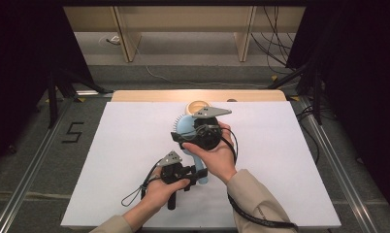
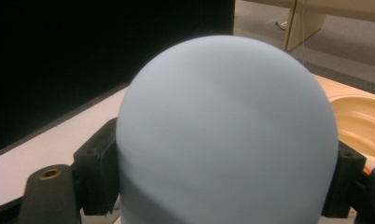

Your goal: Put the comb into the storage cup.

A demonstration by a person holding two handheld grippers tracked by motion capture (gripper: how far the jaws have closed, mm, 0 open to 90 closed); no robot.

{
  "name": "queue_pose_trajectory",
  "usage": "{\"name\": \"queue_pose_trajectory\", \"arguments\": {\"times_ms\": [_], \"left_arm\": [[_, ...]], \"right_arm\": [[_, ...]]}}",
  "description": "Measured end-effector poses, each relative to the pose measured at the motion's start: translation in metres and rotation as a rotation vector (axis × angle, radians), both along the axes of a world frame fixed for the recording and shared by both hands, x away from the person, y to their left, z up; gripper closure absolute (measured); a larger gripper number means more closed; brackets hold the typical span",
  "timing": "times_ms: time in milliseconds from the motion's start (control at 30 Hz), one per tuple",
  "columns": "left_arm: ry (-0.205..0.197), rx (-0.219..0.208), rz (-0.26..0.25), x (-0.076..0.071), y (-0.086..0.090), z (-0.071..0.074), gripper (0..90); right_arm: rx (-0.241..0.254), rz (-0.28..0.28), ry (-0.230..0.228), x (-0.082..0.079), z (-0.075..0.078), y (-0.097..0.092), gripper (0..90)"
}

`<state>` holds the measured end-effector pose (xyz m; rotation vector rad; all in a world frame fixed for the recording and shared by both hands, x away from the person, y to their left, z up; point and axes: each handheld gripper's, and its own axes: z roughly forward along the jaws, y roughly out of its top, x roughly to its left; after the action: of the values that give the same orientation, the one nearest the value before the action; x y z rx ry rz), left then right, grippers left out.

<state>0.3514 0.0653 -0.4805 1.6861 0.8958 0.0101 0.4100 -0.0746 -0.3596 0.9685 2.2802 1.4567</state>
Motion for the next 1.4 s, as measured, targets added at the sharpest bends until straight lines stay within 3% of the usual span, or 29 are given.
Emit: {"name": "queue_pose_trajectory", "arguments": {"times_ms": [367,600,833,1100,1233,1400], "left_arm": [[-0.048,0.052,0.001,0.0,0.001,0.003,55.6],[-0.11,0.151,-0.03,-0.004,0.001,0.008,26.9],[-0.177,0.236,-0.047,-0.007,0.014,0.013,8.5],[-0.214,0.27,0.023,-0.005,0.042,0.017,0.0],[-0.223,0.292,0.096,-0.006,0.062,0.016,0.0],[-0.23,0.294,0.143,-0.008,0.086,0.015,0.0]], "right_arm": [[-0.002,-0.007,-0.02,-0.002,0.004,-0.002,21.1],[0.01,-0.025,-0.038,-0.002,0.007,-0.006,21.2],[0.015,-0.039,-0.049,-0.003,0.009,-0.01,21.2],[0.011,-0.056,-0.078,-0.003,0.011,-0.014,21.2],[0.014,-0.068,-0.091,-0.003,0.013,-0.017,21.2],[0.018,-0.079,-0.1,-0.002,0.013,-0.018,21.2]]}}
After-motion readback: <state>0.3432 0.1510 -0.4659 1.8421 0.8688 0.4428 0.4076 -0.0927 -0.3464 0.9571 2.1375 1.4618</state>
